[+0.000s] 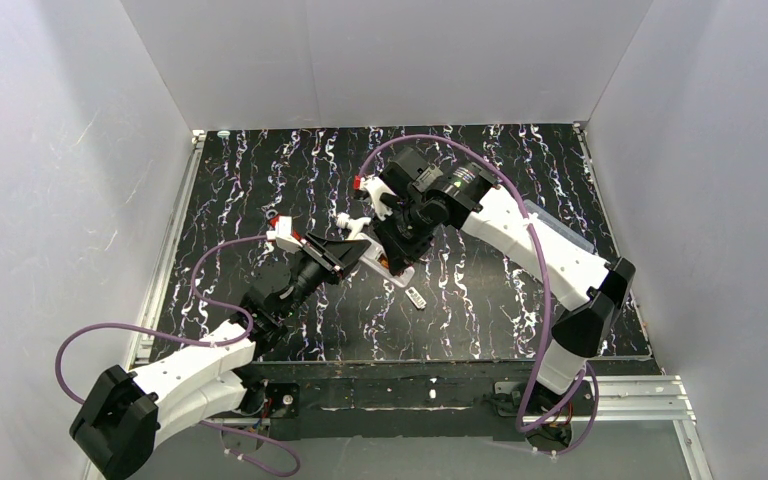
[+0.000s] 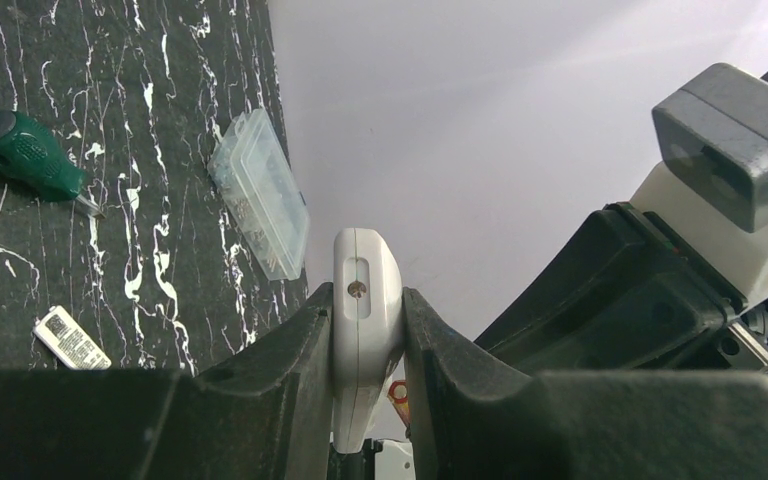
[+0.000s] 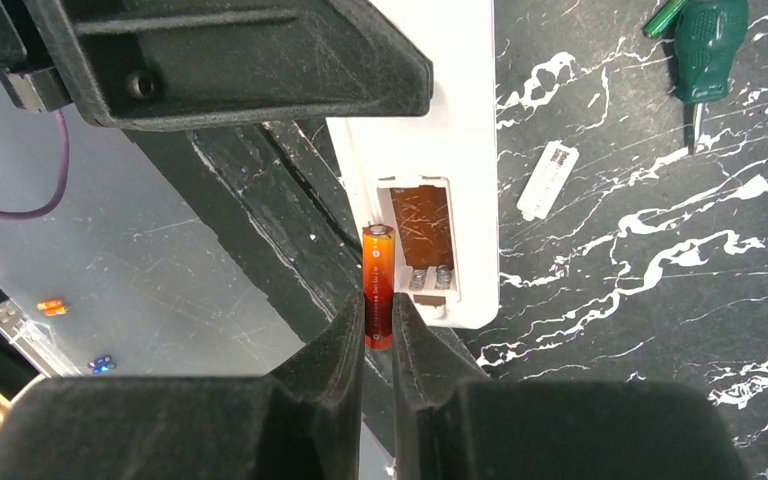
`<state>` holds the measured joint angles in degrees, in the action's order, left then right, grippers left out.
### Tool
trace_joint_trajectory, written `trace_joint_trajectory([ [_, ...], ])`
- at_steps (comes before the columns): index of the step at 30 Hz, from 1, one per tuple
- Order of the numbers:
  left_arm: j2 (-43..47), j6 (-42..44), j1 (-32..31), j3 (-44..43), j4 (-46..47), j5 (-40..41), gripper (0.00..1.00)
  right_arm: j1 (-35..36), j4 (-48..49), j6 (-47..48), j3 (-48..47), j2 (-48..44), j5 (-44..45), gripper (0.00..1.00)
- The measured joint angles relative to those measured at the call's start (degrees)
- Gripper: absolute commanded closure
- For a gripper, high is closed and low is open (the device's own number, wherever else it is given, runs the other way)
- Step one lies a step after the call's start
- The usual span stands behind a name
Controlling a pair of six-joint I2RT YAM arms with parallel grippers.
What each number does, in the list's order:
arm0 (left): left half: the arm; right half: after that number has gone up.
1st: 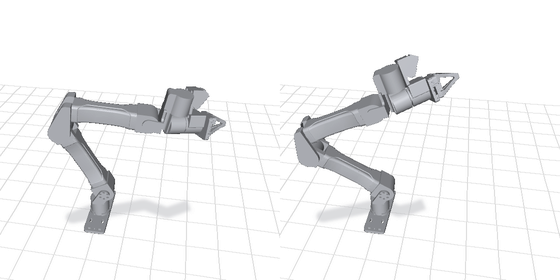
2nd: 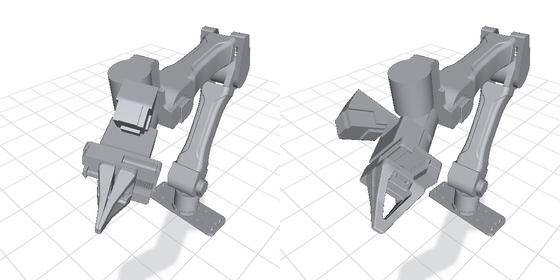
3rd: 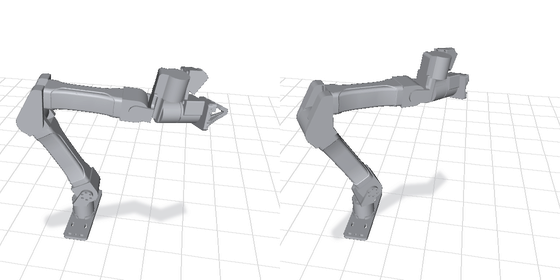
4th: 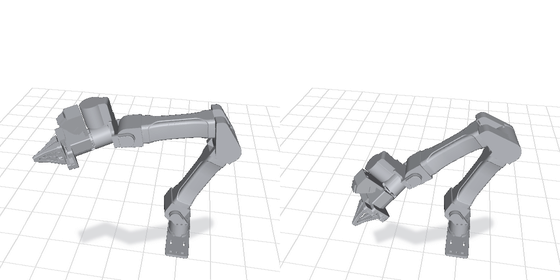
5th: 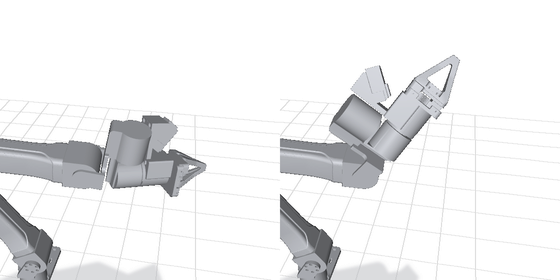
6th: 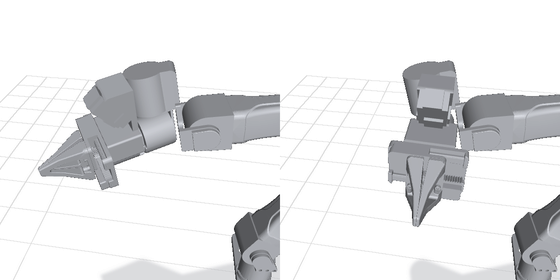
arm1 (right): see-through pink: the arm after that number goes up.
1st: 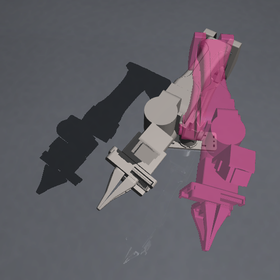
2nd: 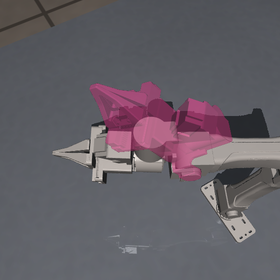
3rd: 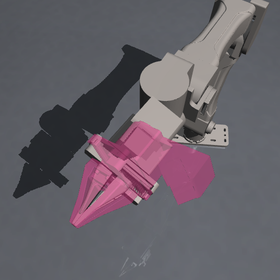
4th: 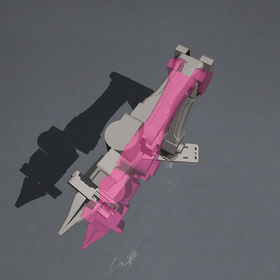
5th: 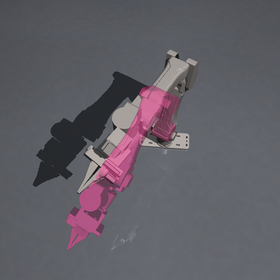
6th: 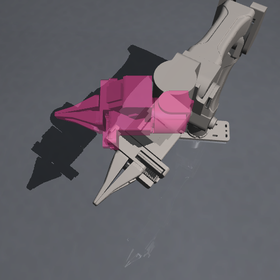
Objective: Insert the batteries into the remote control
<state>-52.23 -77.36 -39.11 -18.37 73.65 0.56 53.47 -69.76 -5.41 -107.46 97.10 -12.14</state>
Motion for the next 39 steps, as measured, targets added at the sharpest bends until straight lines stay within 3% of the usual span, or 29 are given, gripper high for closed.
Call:
trace_joint_trajectory([
  [39,-0.28,3.30,-0.02,-0.31,2.99,-2.99,1.00,-0.85,-3.08,-0.85,0.00,0.90,-1.46,0.88],
])
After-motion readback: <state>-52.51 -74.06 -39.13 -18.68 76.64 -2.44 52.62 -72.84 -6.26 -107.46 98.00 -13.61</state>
